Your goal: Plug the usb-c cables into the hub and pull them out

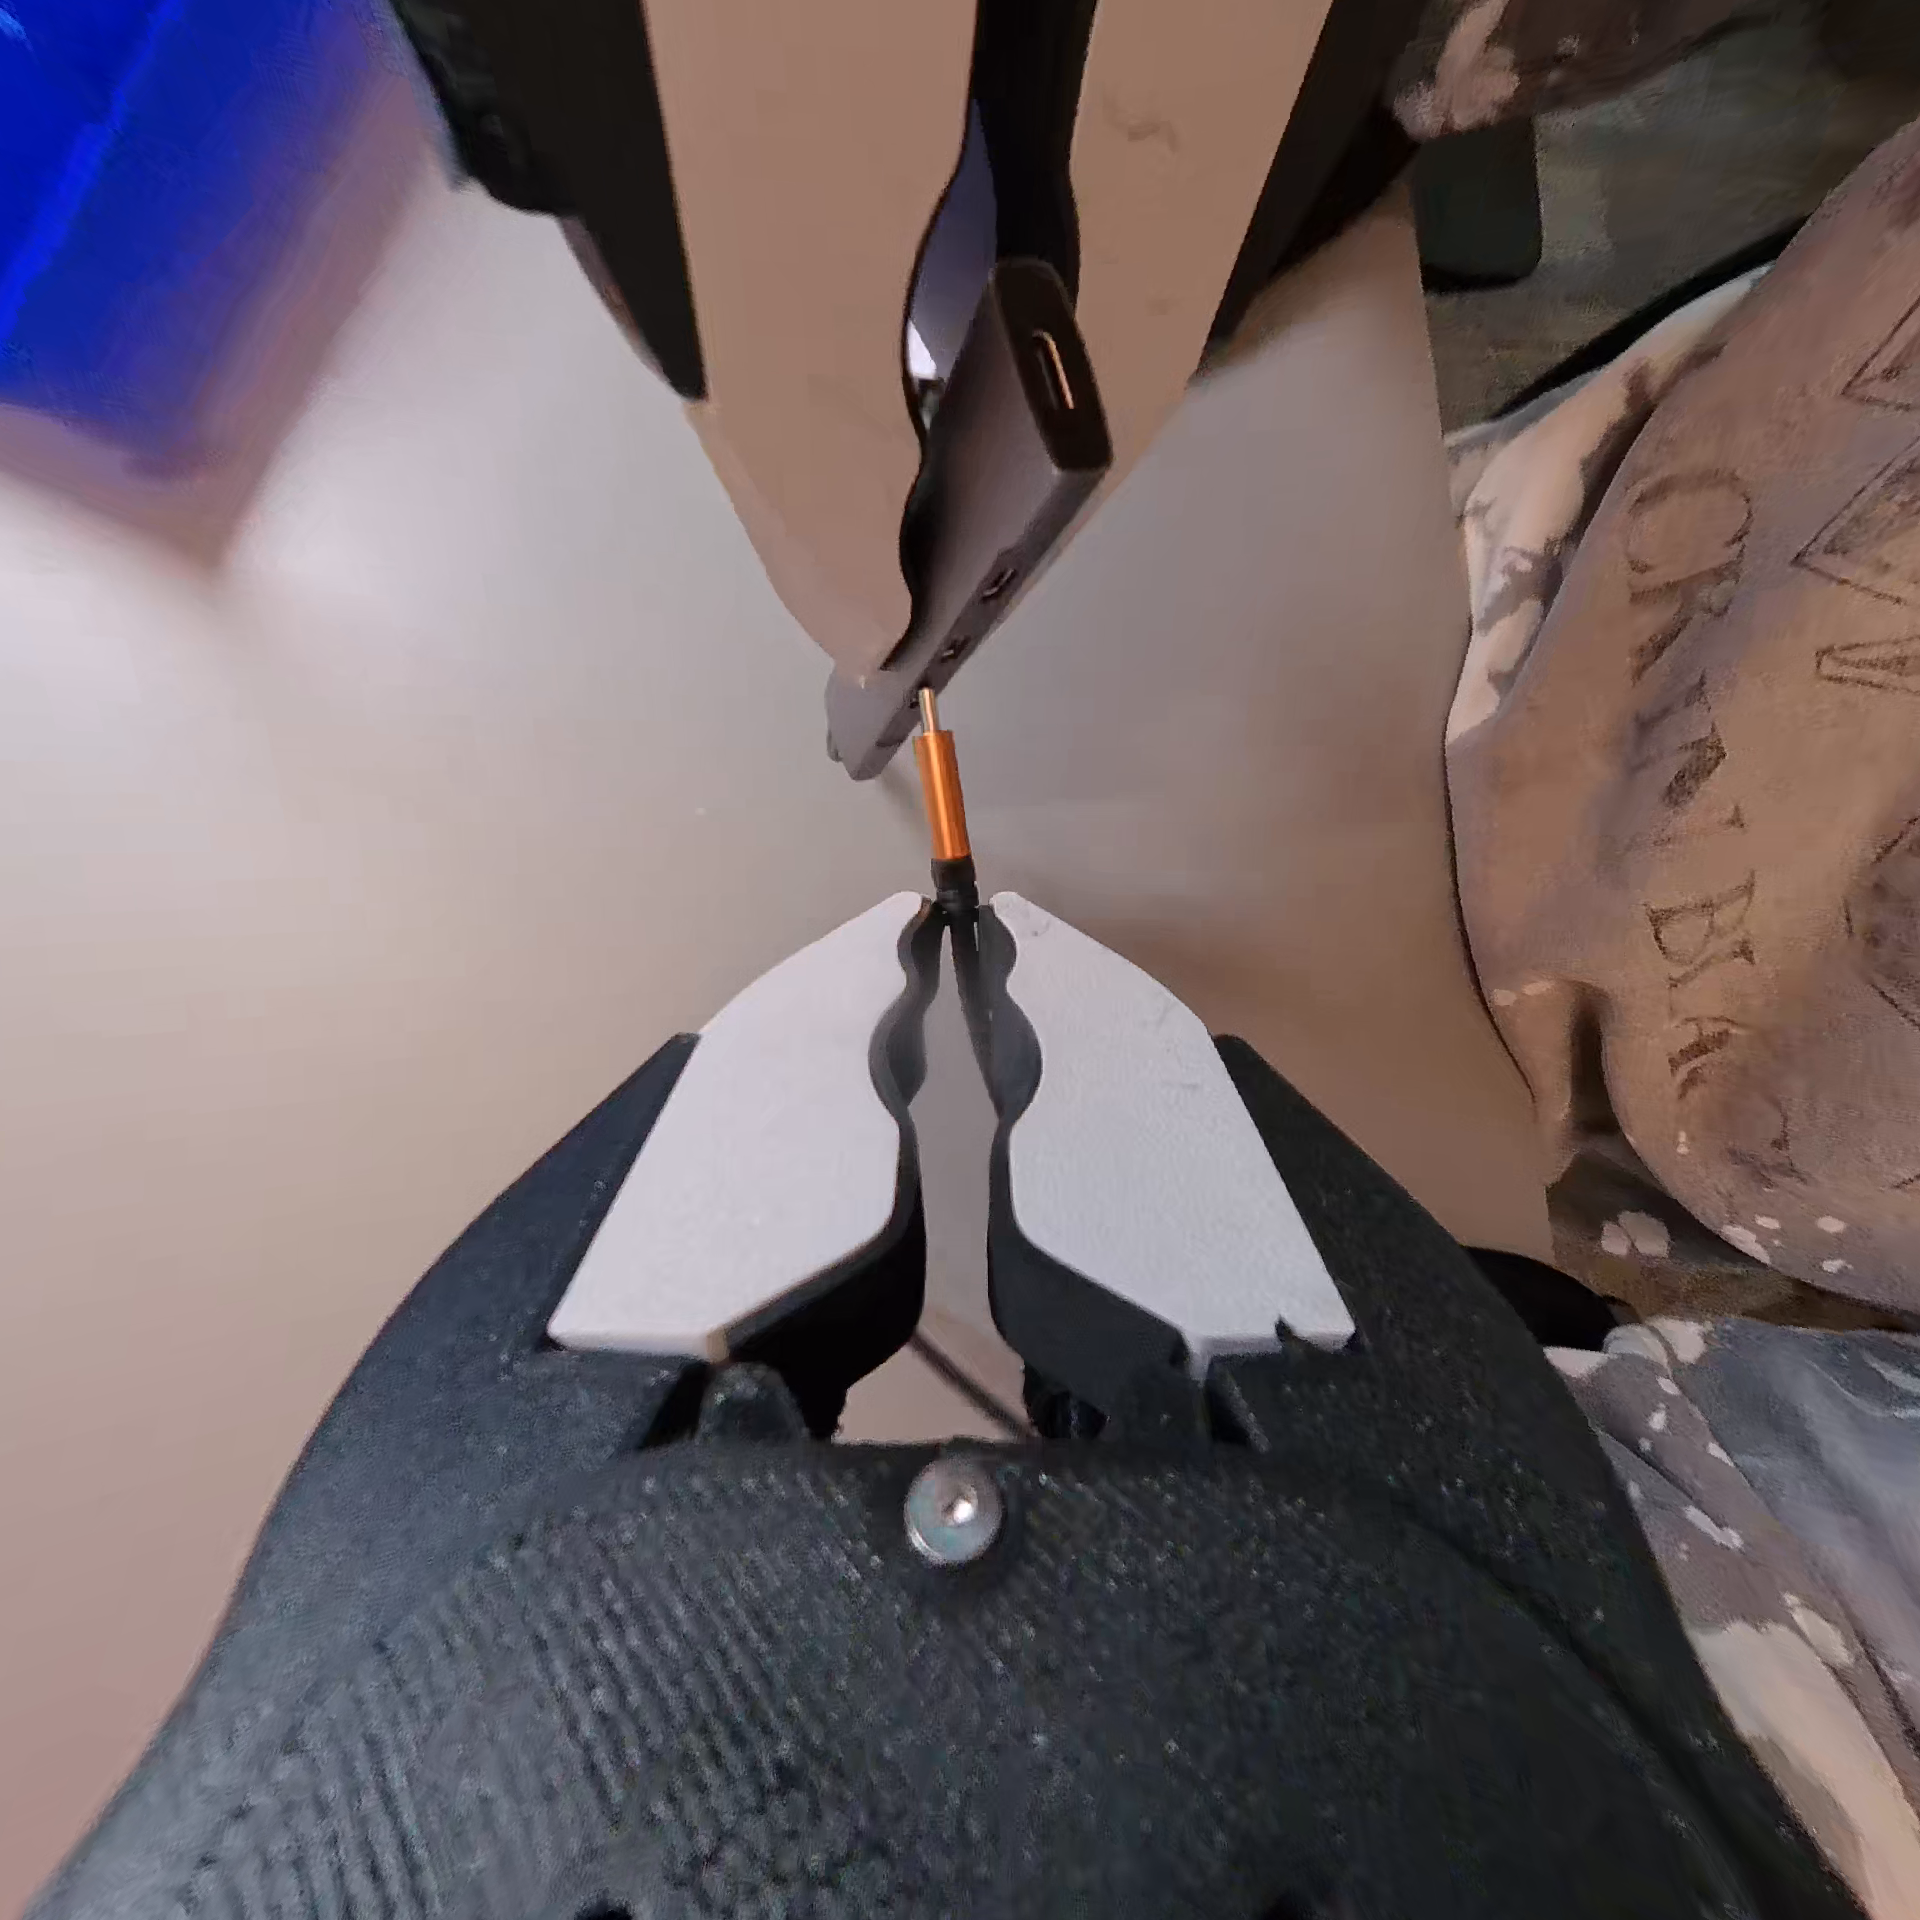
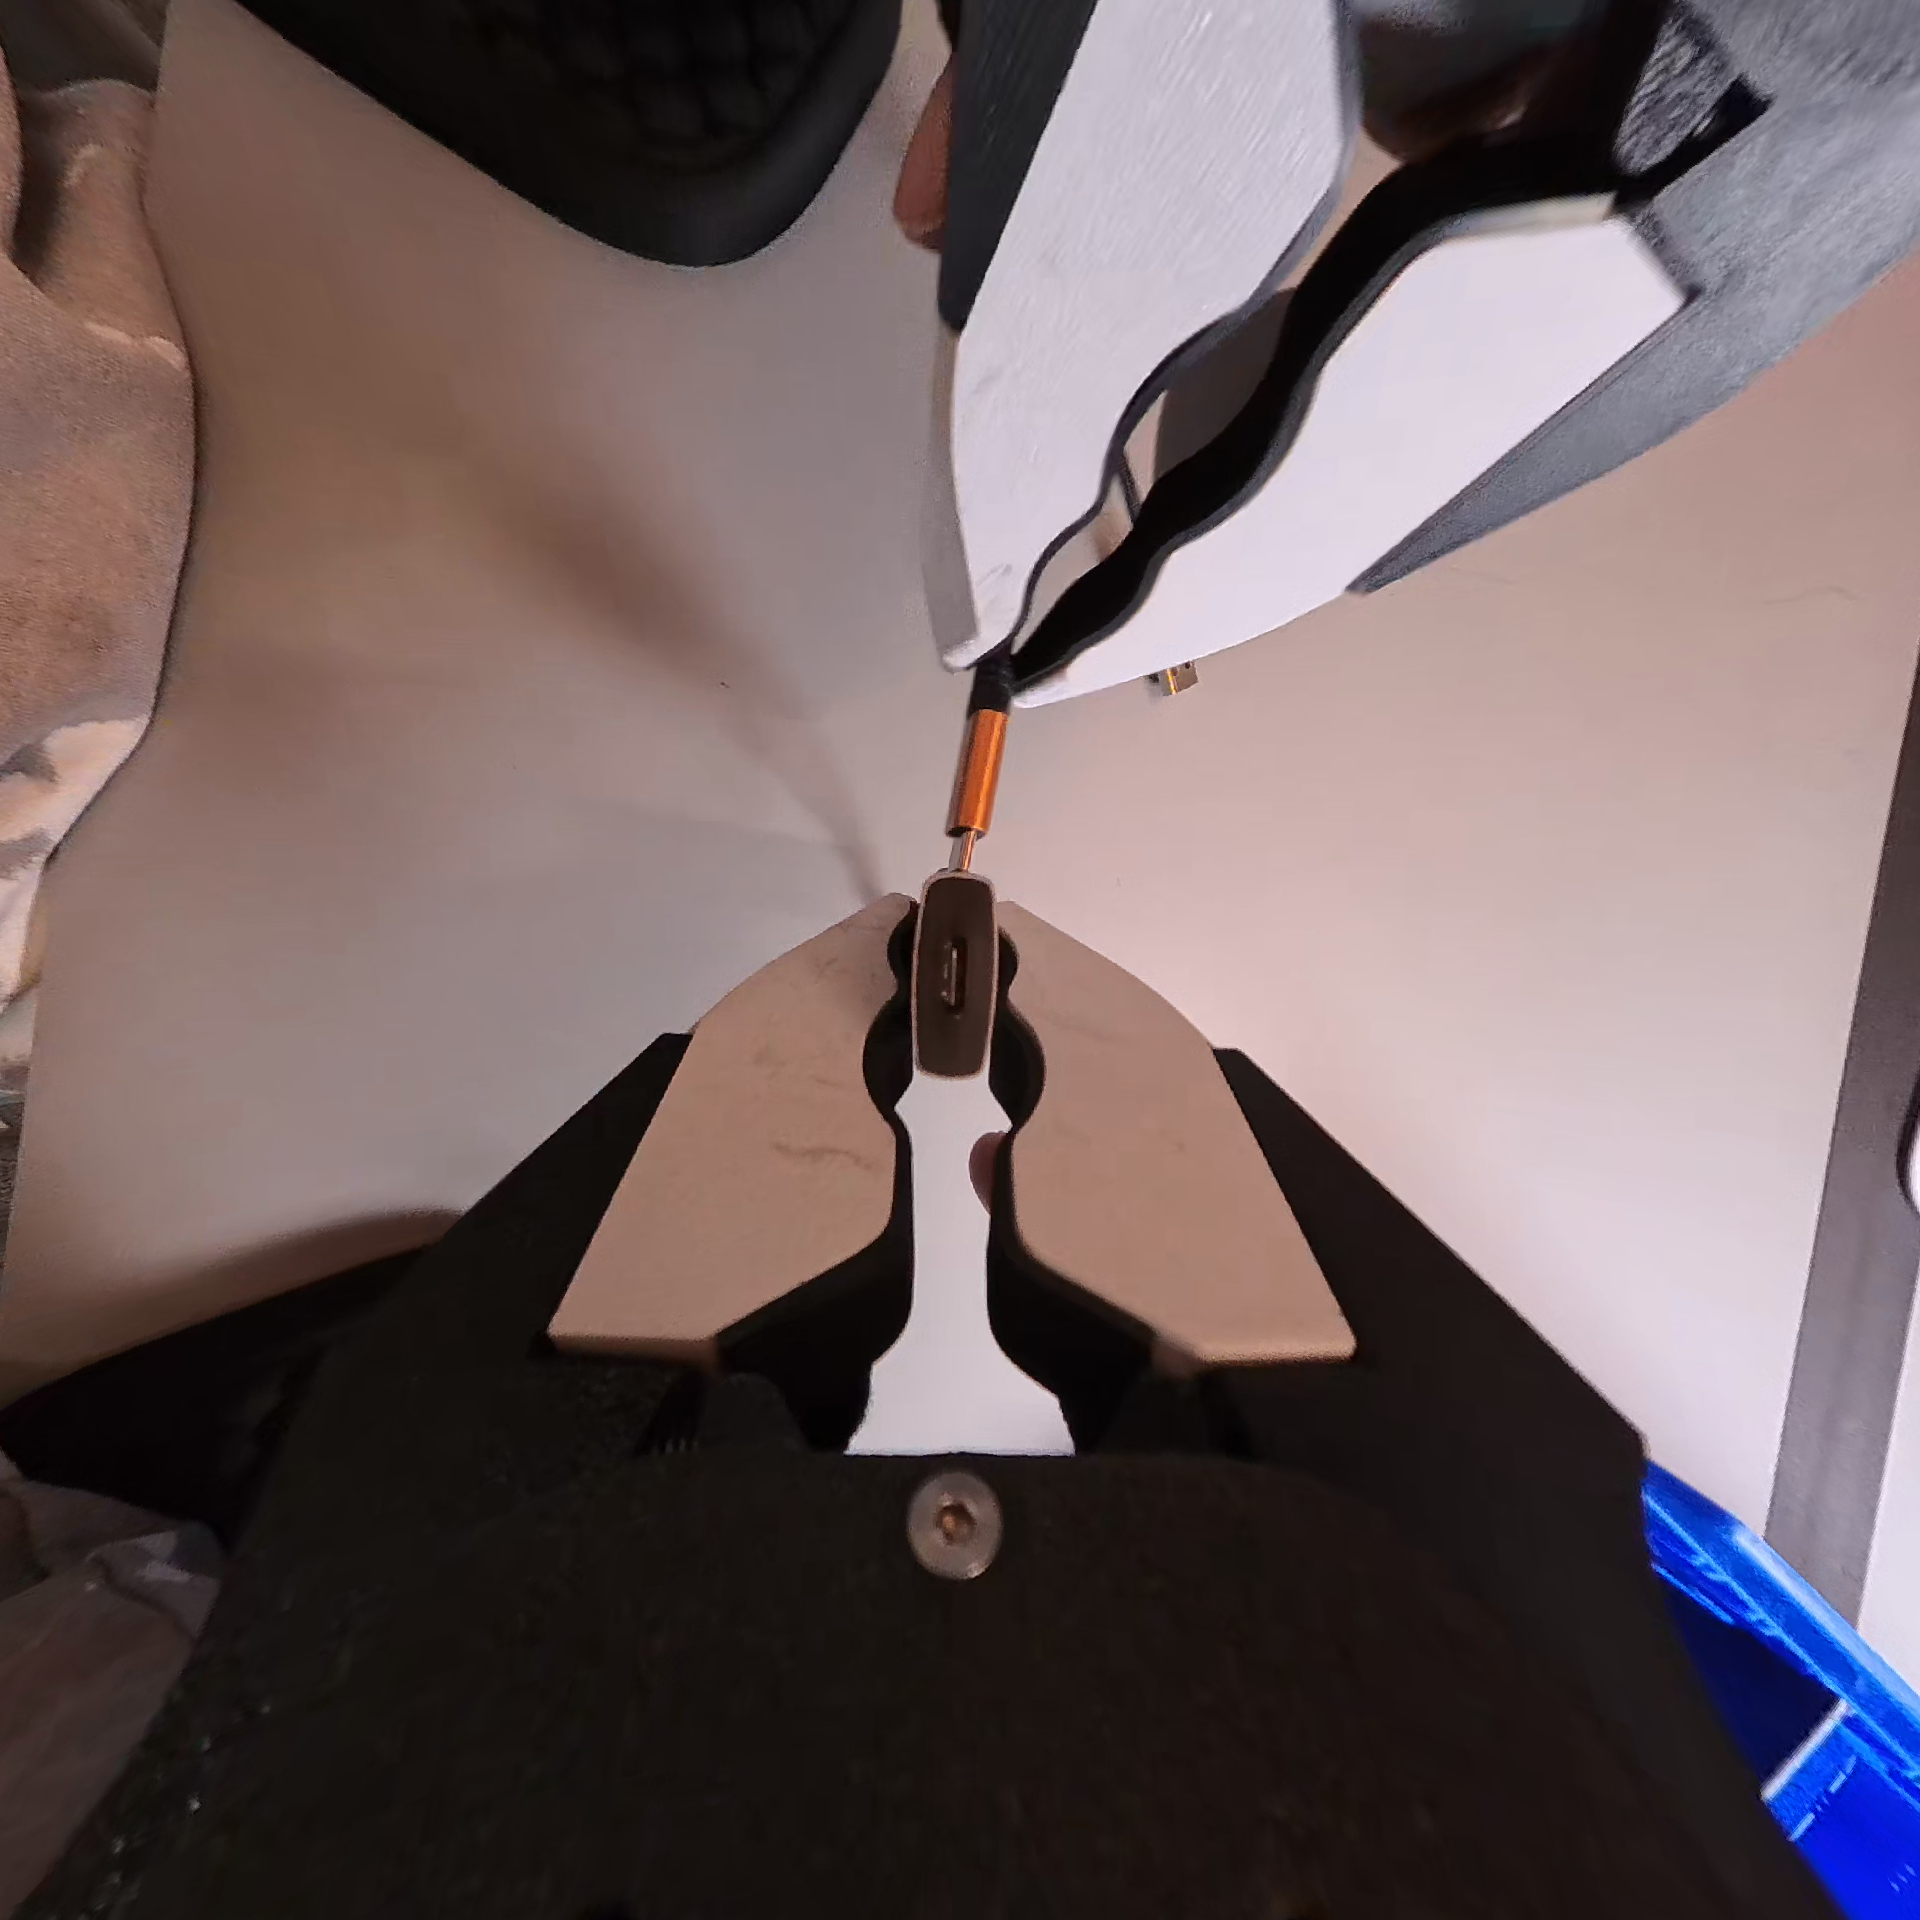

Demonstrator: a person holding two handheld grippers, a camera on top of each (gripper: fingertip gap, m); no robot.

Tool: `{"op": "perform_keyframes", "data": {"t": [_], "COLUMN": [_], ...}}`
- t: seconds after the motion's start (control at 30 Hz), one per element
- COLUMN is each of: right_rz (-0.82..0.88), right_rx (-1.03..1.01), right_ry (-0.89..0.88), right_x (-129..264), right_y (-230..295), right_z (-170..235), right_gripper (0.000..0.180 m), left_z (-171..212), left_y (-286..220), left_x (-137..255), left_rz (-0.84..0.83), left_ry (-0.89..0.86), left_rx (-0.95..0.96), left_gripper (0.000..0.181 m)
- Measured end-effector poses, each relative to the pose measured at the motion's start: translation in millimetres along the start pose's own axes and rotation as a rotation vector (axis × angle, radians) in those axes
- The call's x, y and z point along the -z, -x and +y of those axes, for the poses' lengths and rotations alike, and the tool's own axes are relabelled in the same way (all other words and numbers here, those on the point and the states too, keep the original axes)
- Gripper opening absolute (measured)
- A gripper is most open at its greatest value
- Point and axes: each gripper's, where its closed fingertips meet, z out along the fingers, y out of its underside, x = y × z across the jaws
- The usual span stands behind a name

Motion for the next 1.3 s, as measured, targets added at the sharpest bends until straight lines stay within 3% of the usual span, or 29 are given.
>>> {"op": "perform_keyframes", "data": {"t": [0.23, 0.57, 1.0, 1.3], "right_rz": [-0.03, -0.035, -0.019, 0.044], "right_rx": [-0.04, -0.057, -0.039, -0.049], "right_ry": [-0.051, -0.068, -0.046, -0.144], "right_x": [-2, -1, -1, 13], "right_y": [-4, -7, -5, -19], "right_z": [1, 3, 2, -1], "right_gripper": [0.009, 0.009, 0.009, 0.009], "left_z": [-19, 3, 4, -18], "left_y": [2, 10, 7, 15], "left_x": [13, 2, -3, 20], "left_rz": [0.001, -0.063, -0.109, -0.127], "left_ry": [-0.158, -0.003, 0.053, -0.168], "left_rx": [-0.019, 0.01, -0.006, -0.023], "left_gripper": [0.007, 0.007, 0.007, 0.007]}}
